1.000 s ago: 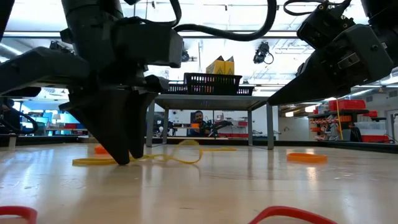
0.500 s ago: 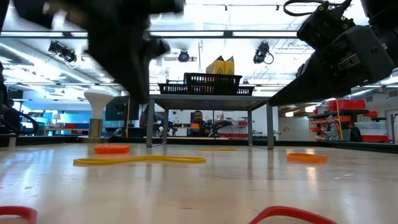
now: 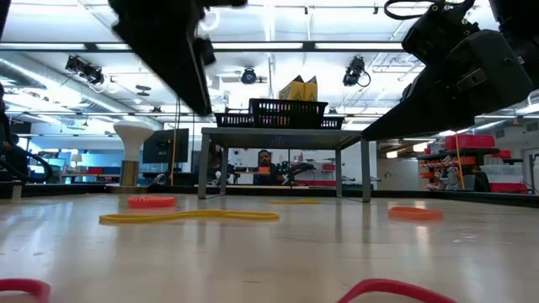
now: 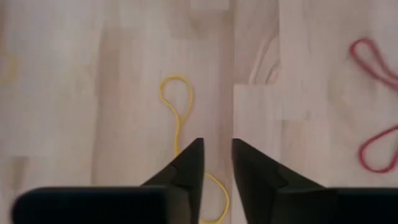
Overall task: Pick & Place Office Desk Supplies
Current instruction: Put the yellow rubber band into the top left black basket on the shelf
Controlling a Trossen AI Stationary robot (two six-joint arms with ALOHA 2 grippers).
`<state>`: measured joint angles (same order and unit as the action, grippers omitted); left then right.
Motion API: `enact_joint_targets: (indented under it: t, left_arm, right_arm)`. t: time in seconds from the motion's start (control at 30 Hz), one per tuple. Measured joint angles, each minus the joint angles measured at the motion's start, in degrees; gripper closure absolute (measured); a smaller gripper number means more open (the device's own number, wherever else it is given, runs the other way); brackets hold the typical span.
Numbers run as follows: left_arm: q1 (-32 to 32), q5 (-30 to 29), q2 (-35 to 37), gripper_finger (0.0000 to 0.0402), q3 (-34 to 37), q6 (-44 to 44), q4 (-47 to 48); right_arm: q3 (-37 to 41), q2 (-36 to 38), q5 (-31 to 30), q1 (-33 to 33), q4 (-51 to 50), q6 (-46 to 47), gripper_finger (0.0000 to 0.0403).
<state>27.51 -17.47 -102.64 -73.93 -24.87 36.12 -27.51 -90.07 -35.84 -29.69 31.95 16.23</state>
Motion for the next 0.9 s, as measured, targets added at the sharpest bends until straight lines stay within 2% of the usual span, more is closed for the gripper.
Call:
enact_joint_targets:
  t: [0.2,0.33,0.63,0.9]
  left_arm:
    - [0.2,0.7,-5.9,0.0253,0.0,-0.1,-2.9]
    - [-0.2,-0.1,-7.1,0.0237,0.8,1.2,-3.6]
    - [-4.3,2.3,-6.9,0.0247,10.2,-2.8,-13.7]
    - [-5.4,2.5,-6.7,0.0266,11.3,-2.8,-15.4]
  right_arm:
    - [0.0,0.0,0.0,0.0,-0.1,0.0,0.0394]
    - [0.0,0.0,0.0,0.0,-0.3,0.0,0.0394]
    - [0.0,0.0,0.0,0.0,0.0,0.0,0.0394]
    - [0.0,0.0,0.0,0.0,0.0,0.0,0.0394]
